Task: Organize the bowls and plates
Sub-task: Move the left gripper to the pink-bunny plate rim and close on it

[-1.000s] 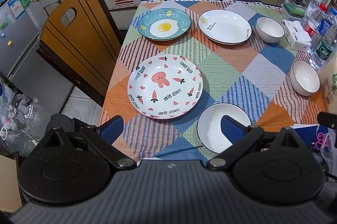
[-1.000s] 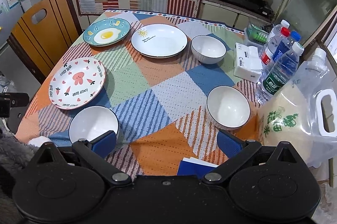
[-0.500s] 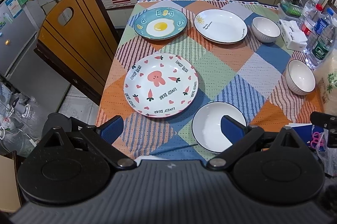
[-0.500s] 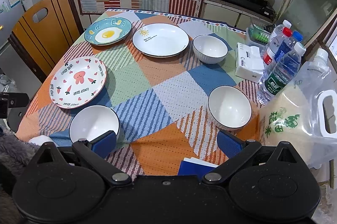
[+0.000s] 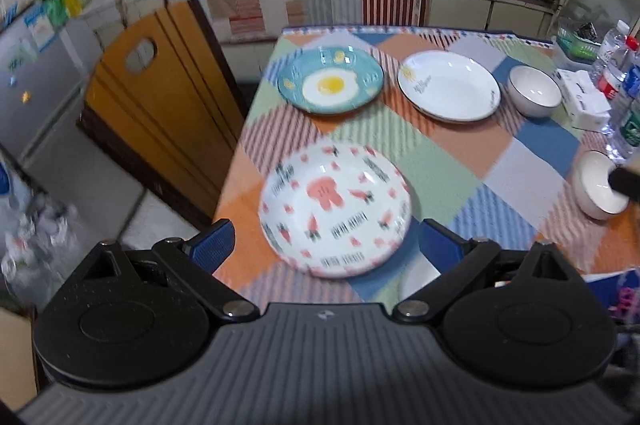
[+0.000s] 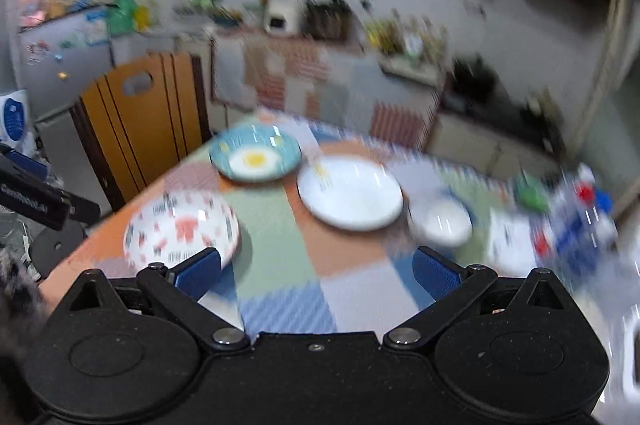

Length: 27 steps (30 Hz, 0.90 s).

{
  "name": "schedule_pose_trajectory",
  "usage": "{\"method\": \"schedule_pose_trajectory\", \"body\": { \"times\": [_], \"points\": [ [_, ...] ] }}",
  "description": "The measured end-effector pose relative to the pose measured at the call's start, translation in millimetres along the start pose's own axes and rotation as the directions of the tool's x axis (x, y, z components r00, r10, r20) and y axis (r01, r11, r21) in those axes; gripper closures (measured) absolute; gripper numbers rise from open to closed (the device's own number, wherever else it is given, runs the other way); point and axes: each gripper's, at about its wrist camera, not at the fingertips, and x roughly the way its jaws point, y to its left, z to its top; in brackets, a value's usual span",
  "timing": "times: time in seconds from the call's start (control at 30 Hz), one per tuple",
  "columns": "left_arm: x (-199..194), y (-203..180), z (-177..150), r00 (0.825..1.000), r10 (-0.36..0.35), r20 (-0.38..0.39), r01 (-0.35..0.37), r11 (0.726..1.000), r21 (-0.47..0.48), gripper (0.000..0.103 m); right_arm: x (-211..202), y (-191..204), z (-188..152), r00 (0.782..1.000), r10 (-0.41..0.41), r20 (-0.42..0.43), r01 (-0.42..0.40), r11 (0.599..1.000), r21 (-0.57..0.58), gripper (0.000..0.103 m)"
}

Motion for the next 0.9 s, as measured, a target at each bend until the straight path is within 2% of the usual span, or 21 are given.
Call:
{"method": "schedule_pose_trajectory", "body": {
  "times": [0.1,0.2,0.27,0.37,0.43,0.5,0.57,0.67,0.73,0.8,0.87,0.9],
  "points": [
    [25,12,5,1.000,0.016,0.015,-0.016,1.000,0.001,0.003,37,3,3,0.999,0.013,0.048,-0.011,0.999,-0.049,0.000],
    [57,30,9,1.000,-0.025,0.017,0.026,0.999,-0.043,0.003,73,8,1,0.996,0.055,0.074,-0.051,0.997,-0.057,0.000],
    [81,42,11,0.999,-0.034,-0.011,0.033,0.997,-0.073,0.004,95,8,0,0.986,0.136,0.094,-0.137,0.991,-0.005,0.000],
    [115,57,11,0.998,-0.017,-0.068,0.010,0.994,-0.106,0.005,121,3,-6,0.950,0.266,0.161,-0.283,0.954,0.099,0.000],
    [132,66,10,0.996,-0.031,-0.079,0.021,0.992,-0.127,0.005,137,4,-12,0.929,0.309,0.204,-0.340,0.930,0.142,0.000],
    [149,74,8,0.994,-0.045,-0.103,0.029,0.988,-0.151,0.006,164,4,-13,0.918,0.373,0.133,-0.392,0.904,0.168,0.000],
    [164,79,4,0.991,-0.045,-0.129,0.023,0.986,-0.165,0.008,196,7,-9,0.884,0.468,-0.003,-0.457,0.866,0.204,0.001],
    [186,82,-3,0.985,-0.036,-0.170,0.008,0.986,-0.166,0.010,229,8,-13,0.856,0.508,-0.096,-0.463,0.836,0.296,0.004],
    [199,82,-8,0.979,-0.033,-0.199,0.000,0.987,-0.162,0.010,249,9,-18,0.825,0.546,-0.149,-0.473,0.810,0.348,0.011],
    [212,84,-15,0.971,-0.031,-0.237,-0.012,0.984,-0.175,0.010,260,10,-27,0.794,0.579,-0.187,-0.481,0.785,0.389,0.014],
    [223,87,-20,0.962,-0.036,-0.269,-0.019,0.980,-0.197,0.013,264,14,-38,0.763,0.608,-0.219,-0.492,0.767,0.412,0.028],
    [228,89,-23,0.958,-0.033,-0.284,-0.027,0.978,-0.206,0.018,268,18,-42,0.751,0.618,-0.233,-0.497,0.761,0.417,0.032]
  ]
}}
